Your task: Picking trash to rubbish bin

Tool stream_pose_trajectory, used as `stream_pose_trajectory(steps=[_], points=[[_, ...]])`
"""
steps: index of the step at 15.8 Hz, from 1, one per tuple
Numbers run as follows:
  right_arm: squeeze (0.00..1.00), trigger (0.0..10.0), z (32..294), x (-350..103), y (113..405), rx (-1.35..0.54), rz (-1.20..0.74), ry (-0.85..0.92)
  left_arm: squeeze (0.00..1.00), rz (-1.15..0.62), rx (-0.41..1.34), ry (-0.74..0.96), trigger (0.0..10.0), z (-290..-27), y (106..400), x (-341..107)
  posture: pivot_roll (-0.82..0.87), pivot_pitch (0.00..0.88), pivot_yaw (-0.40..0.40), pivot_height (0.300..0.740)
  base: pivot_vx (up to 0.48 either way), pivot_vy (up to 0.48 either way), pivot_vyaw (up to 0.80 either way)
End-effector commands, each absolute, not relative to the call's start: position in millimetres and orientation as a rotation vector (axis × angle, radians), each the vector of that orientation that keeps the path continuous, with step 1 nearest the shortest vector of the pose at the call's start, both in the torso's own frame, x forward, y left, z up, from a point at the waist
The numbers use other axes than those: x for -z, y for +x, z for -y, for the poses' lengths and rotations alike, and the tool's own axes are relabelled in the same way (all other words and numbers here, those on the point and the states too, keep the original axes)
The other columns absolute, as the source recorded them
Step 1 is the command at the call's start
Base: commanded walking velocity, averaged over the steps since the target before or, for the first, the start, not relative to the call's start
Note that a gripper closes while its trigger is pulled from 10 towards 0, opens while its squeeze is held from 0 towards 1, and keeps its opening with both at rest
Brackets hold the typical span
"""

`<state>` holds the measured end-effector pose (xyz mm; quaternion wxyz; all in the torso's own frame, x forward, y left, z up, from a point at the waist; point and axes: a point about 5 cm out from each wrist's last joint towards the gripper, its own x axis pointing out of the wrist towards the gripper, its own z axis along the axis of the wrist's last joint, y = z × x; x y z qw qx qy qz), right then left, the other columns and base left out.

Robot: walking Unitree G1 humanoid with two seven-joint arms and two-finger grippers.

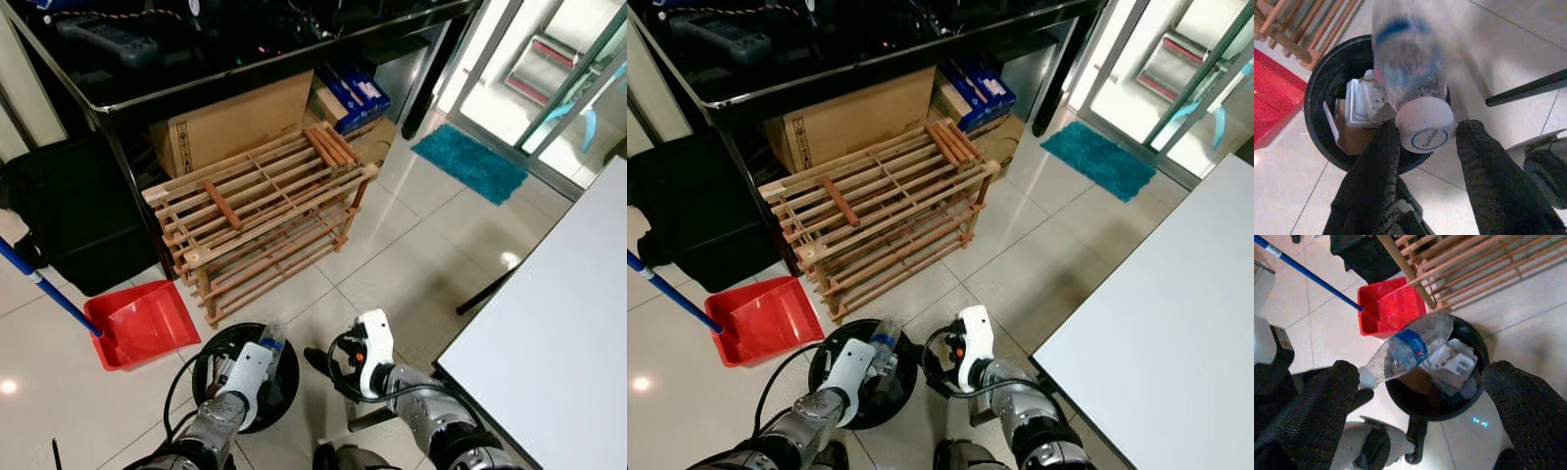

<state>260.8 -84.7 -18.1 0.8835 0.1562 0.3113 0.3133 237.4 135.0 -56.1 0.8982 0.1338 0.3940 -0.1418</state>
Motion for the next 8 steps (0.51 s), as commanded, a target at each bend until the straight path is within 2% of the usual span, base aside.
stream_pose_trajectory(steps=[1, 8], points=[[0.0, 10.0, 89.6, 18.2, 260.1, -0.648, -0.646, 0.336, 1.0, -0.841, 0.32, 0.278, 10.0, -130.7, 230.6, 60.6, -0.14, 0.183, -0.148, 0.74, 0.0, 0.0, 0.0], [0.0, 10.0, 91.3, 19.4, 259.0, -0.643, -0.655, 0.326, 1.0, -0.846, 0.292, 0.286, 10.0, -134.1, 230.8, 60.8, -0.14, 0.179, -0.148, 0.74, 0.0, 0.0, 0.0]])
